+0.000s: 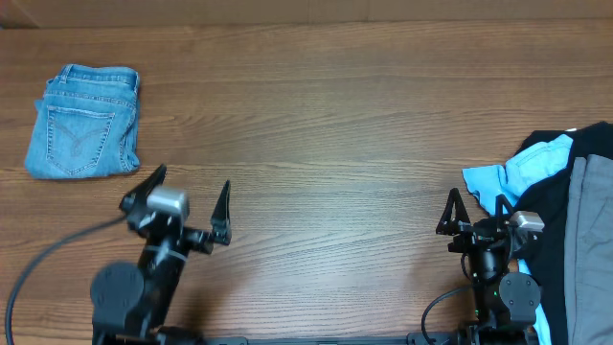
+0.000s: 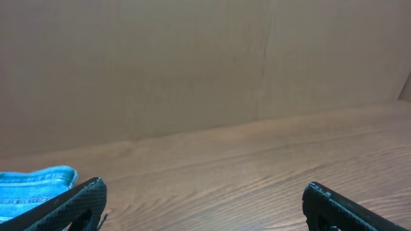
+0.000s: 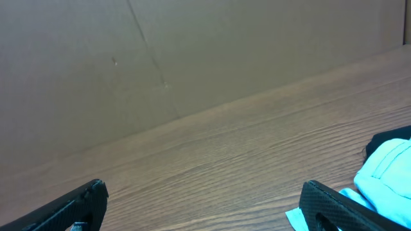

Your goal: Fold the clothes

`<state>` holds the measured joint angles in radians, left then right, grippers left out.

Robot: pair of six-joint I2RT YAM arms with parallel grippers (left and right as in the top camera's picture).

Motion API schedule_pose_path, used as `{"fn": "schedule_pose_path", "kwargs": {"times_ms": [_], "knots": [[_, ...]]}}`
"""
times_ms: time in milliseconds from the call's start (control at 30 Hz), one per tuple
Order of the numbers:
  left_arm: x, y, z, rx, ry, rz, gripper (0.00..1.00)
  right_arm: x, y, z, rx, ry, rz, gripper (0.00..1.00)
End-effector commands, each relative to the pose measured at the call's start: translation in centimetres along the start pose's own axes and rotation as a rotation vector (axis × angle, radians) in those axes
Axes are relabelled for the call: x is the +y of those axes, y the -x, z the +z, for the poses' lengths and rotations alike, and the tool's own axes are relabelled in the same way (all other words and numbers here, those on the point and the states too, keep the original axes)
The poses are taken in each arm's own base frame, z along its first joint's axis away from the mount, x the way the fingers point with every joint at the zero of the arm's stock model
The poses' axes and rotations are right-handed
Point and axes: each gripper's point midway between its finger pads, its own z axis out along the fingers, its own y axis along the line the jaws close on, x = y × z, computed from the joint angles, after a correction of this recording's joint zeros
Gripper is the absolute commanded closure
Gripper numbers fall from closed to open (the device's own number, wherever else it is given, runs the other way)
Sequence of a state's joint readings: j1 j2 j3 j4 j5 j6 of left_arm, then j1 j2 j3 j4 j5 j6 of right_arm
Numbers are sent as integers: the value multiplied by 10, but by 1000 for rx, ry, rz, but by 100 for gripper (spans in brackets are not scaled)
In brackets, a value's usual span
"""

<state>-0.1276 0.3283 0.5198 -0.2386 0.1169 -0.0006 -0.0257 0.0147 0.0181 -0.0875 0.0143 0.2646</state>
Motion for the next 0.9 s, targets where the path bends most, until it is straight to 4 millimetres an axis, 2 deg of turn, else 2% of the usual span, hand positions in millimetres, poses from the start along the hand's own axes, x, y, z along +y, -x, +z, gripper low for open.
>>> {"fn": "schedule_pose_path", "kwargs": {"times_ms": [0,167,400,500,867], "knots": [[1,-16,-9,-29,8,31,0,-1,0,0,-10,0,-3,0],[4,-59,-11,-14,27,32,0,-1,0,0,-9,0,-3,0],[3,-121,-1,63,14,-17,0,-1,0,0,-9,0,-3,0],[3,-141,2,99,8,-19,0,-1,0,0,-9,0,-3,0],[6,-138,3,80,25,-17,0,-1,0,0,-10,0,-3,0]]}}
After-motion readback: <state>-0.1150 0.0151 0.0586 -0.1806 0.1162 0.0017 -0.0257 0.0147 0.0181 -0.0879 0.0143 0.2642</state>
